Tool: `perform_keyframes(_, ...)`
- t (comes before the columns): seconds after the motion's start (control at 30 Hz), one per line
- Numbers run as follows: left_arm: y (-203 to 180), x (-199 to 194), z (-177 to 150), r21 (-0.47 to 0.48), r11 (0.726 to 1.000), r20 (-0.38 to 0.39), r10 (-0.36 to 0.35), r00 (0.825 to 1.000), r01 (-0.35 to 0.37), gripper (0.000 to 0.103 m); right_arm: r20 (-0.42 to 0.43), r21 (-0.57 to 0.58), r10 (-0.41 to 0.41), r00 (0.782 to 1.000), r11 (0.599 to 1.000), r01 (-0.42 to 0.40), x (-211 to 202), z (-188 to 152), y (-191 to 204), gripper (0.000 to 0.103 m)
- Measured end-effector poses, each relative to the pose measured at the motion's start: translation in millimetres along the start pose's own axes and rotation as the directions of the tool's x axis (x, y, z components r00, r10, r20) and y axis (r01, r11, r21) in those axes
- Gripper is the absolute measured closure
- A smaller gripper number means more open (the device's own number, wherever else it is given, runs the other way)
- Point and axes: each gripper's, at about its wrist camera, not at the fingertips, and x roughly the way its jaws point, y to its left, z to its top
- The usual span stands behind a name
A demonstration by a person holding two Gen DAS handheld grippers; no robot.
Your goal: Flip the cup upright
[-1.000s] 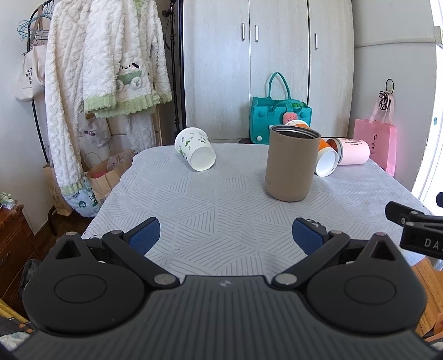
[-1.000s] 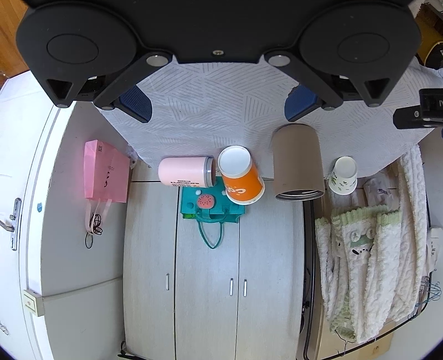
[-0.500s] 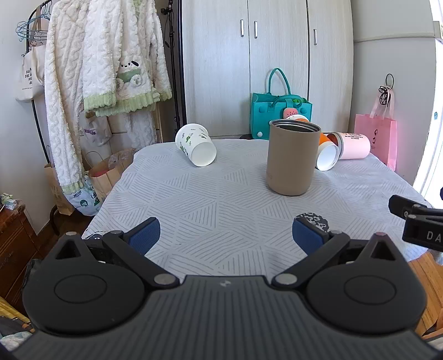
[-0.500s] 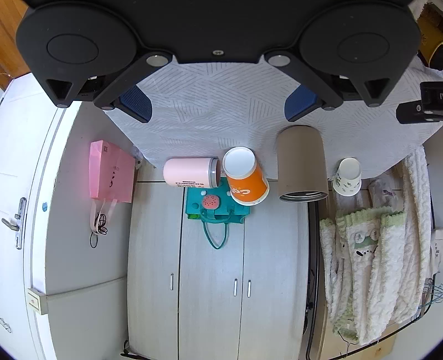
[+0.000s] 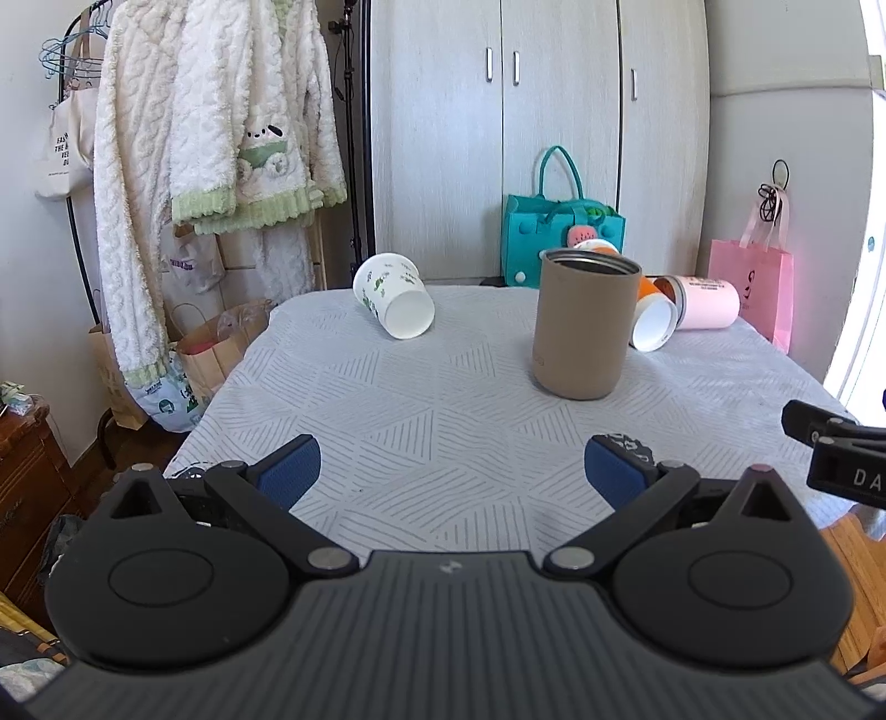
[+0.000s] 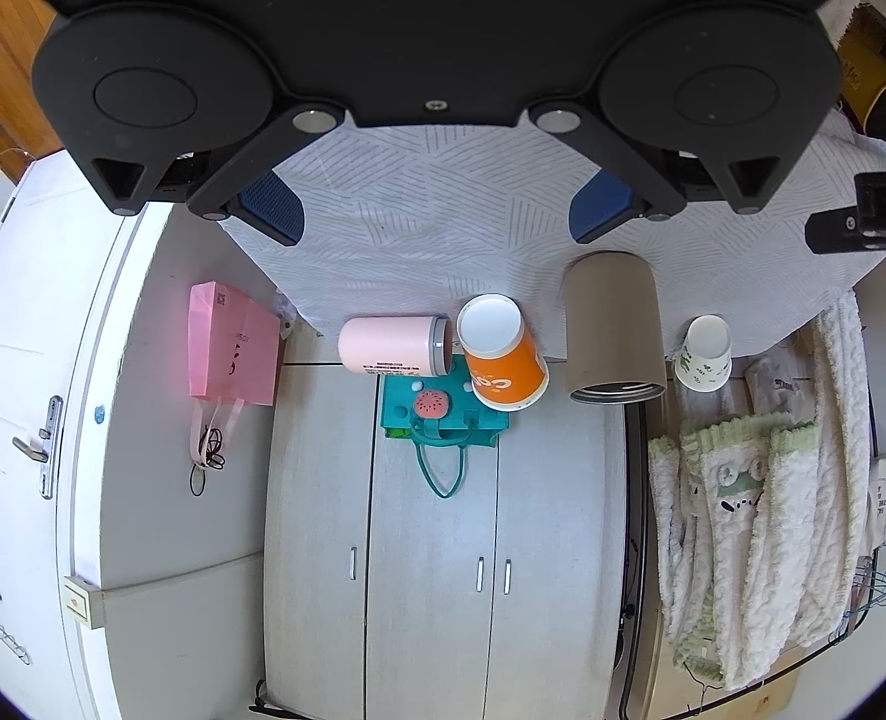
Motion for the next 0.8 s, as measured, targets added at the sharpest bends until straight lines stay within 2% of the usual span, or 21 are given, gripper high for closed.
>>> perform_keyframes(0.3,3.1,1.8,0.7,-0.033,0.999,-0.026,-0.03,0.999,0.03,0.0,0.012,0.015,0.005,1.0,1.0,-0.005,-4.3,-0.3,-1.0,0.0)
perform_keyframes(0.5,2.1,1.4,-0.7,-0.02,1.0,-0.02,-0.007,1.0,0.007,0.0,0.007,0.013,0.004,1.0,1.0,-0.004,-3.8,-1.7,-1.2,0.0)
perform_keyframes(0.8,3.4,3.8,-0.3,-0.028,0.999,-0.044,-0.022,0.999,0.021,0.0,0.006,0.016,-0.001,1.0,1.0,0.001,-3.5,-1.5,-2.7,0.0)
